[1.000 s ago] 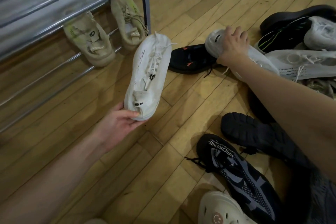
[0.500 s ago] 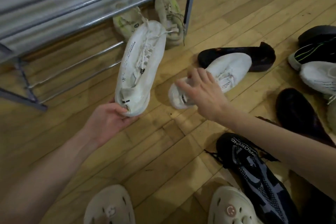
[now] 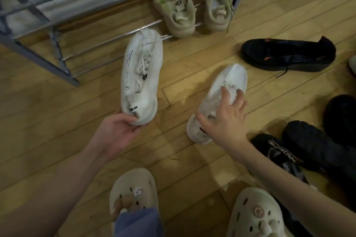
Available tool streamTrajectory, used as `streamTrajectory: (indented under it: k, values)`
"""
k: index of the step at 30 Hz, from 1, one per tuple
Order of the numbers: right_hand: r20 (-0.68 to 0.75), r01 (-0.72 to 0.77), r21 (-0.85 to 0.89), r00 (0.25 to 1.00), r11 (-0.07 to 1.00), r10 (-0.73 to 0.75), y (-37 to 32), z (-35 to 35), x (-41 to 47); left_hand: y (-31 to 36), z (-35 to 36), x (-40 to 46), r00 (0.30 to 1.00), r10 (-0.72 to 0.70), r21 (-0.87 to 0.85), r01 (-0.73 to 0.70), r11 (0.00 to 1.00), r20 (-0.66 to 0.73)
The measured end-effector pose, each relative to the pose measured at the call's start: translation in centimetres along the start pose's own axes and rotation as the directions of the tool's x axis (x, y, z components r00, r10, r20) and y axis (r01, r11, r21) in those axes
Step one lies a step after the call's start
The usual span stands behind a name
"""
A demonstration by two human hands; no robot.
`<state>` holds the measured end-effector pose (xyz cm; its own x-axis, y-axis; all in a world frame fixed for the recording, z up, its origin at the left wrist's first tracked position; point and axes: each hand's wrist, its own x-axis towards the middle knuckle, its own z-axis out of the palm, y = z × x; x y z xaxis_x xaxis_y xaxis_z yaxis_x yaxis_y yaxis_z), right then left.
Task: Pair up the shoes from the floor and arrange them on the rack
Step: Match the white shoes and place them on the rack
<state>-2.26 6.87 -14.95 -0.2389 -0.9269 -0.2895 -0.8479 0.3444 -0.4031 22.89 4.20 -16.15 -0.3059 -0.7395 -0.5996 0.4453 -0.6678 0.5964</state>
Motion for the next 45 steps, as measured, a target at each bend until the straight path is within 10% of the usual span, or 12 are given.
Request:
streamTrajectory:
  k: [8,23,45]
  values:
    - [0.070,-0.363,0.208,0.932,0.909,0.356,-0.5,3.5,0.8,-1.1,0.6,1.1,0.997,-0.043,-0.040,0.040,0.998,-0.068]
    - [-0.070,0.297,0.383,0.954,0.875,-0.293,-6.1,2.0,2.3,5.0,-3.5,1.6,0.951,0.213,-0.033,-0.225,0.974,-0.225]
    - [-0.093,0.436,0.253,0.900,0.864,-0.427,-19.1,5.2,20.2,10.2,-3.5,6.4,0.895,0.186,-0.325,-0.331,0.886,-0.406]
